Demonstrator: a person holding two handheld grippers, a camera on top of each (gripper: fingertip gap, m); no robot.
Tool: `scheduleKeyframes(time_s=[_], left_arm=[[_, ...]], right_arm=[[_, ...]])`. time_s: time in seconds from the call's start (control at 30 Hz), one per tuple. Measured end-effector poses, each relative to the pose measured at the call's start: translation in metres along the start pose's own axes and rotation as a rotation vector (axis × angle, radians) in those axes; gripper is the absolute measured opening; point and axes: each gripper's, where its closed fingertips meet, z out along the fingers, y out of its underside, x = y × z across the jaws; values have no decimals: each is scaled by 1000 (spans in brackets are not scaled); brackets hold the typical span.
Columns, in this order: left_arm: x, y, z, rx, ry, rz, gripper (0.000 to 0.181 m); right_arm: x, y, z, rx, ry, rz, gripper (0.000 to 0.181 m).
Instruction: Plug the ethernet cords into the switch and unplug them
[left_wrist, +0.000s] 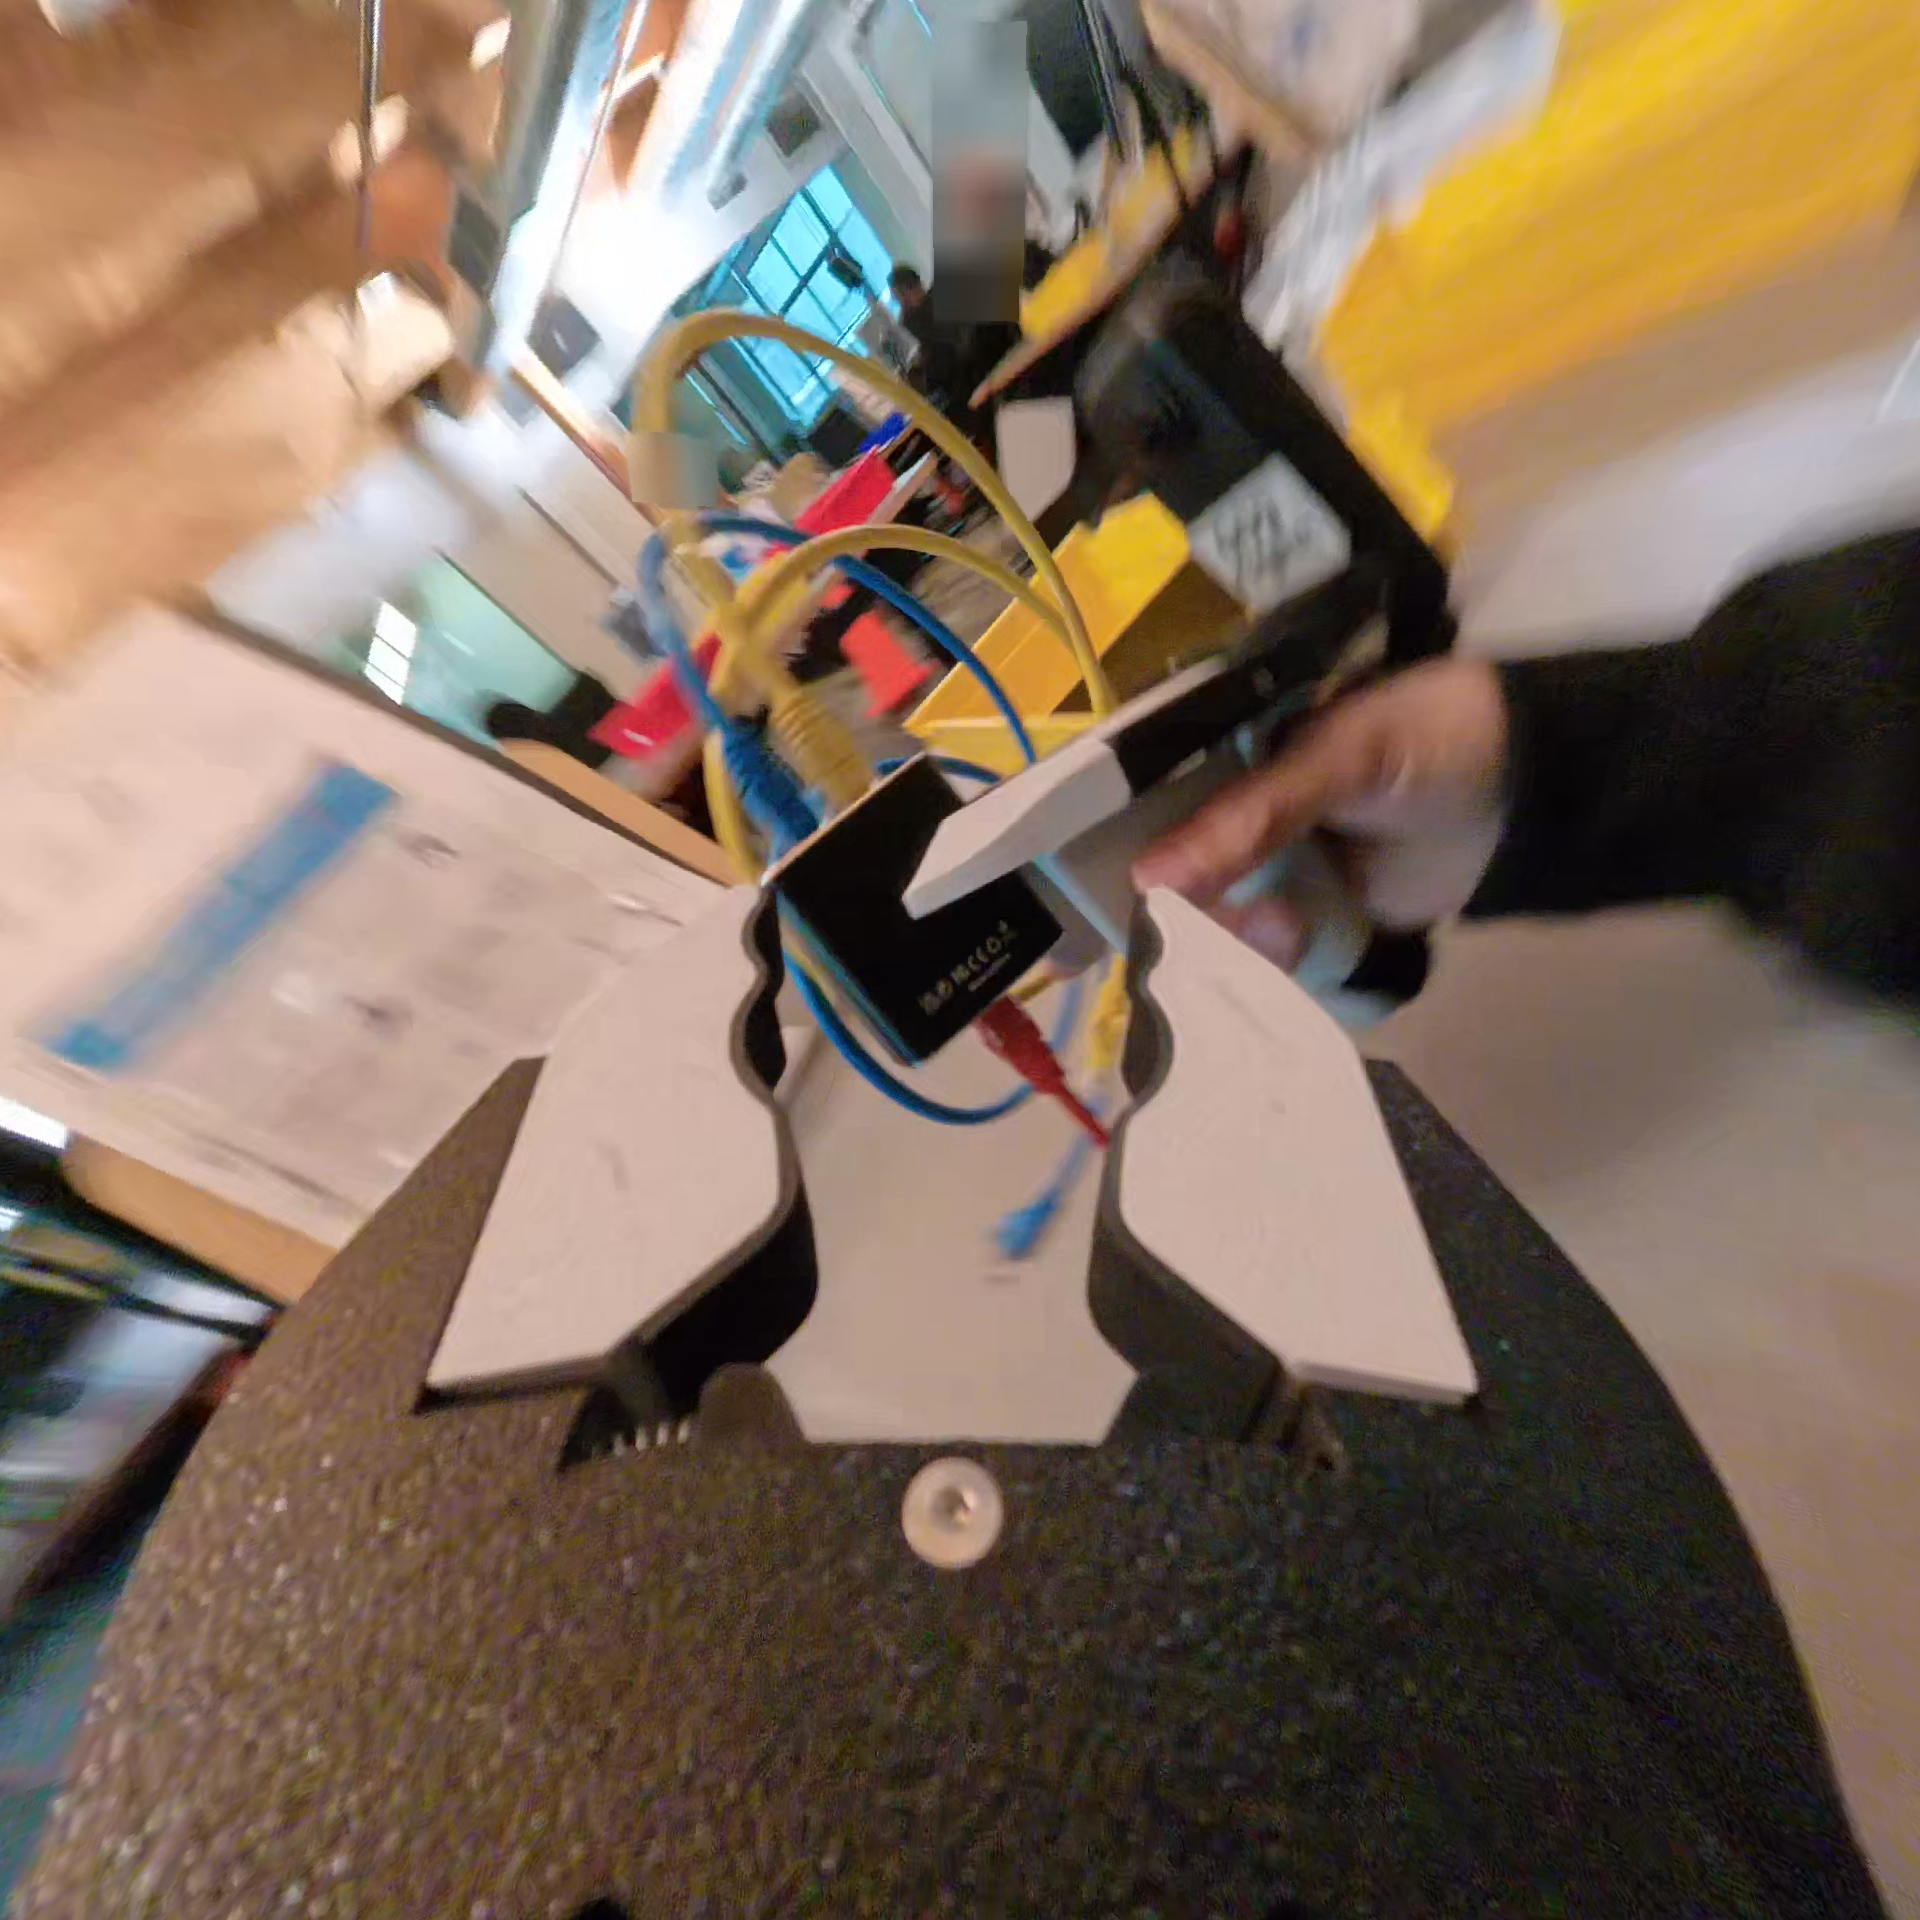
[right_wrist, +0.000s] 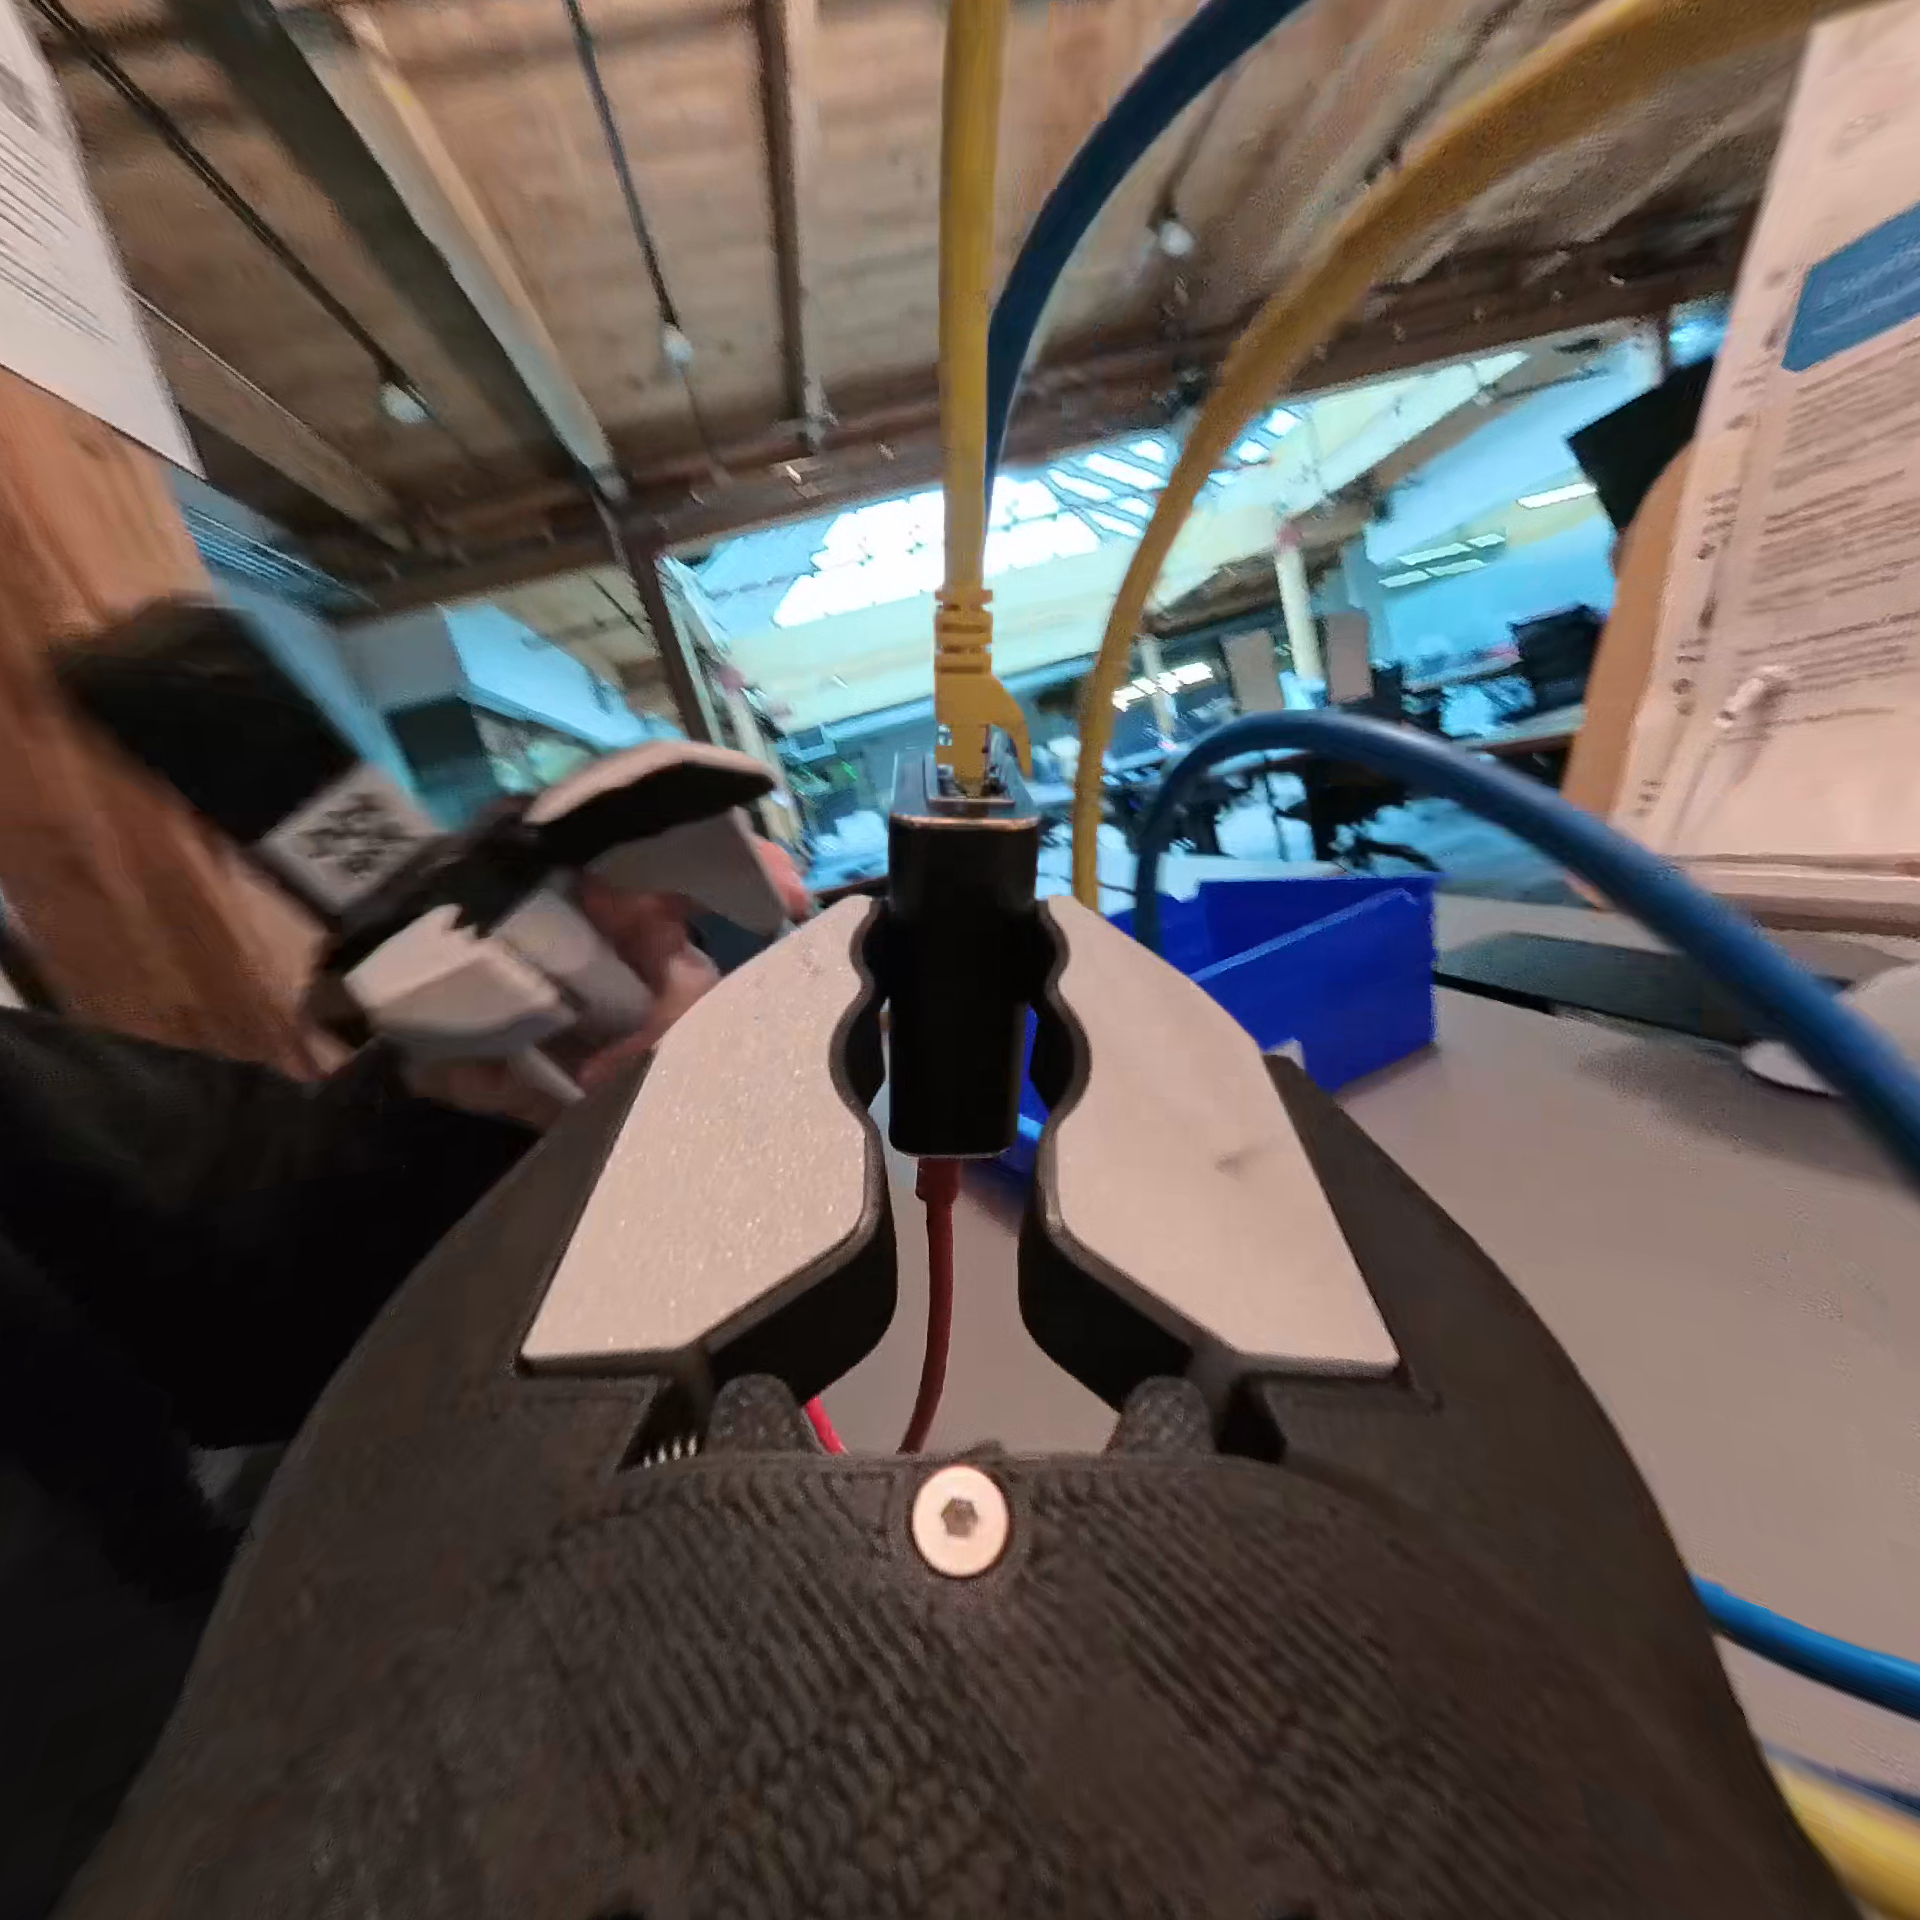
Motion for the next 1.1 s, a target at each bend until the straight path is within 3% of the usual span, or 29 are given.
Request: scheduleKeyframes(time_s=[0.03,0.13,0.27,0.37,0.47,0.57,0.63,0.73,0.83,0.9,0.97,1.03,1.1], left_arm=[[-6,-1,-4,28,32,-183,58],[-17,8,-8,70,142,-540,52],[2,17,-6,88,395,-893,48],[9,22,1,119,467,-1056,43],[5,23,5,197,451,-1077,25],[0,30,7,194,372,-962,23],[-10,42,8,131,235,-817,23],[-31,52,3,3,-27,-383,23],[-40,40,-4,-81,-206,147,23],[-35,30,-5,-96,-249,420,23],[-27,25,-5,-80,-257,577,23],[-22,23,-5,-61,-242,607,23],[-20,25,-5,-53,-223,608,23]], right_arm=[[-4,-5,-2,34,-39,13,24],[-18,-13,-2,102,-134,40,24],[-30,-14,1,136,-198,69,24],[-34,-6,8,104,-222,96,24],[-31,4,14,71,-206,137,24],[-22,10,17,46,-167,229,28],[-2,13,18,52,-32,277,42],[8,15,16,66,25,318,70],[-7,10,20,76,-80,364,84],[-20,2,22,119,-151,370,84],[-26,-3,21,149,-180,337,75],[-31,-5,17,159,-191,237,63],[-34,1,15,113,-224,194,63]])
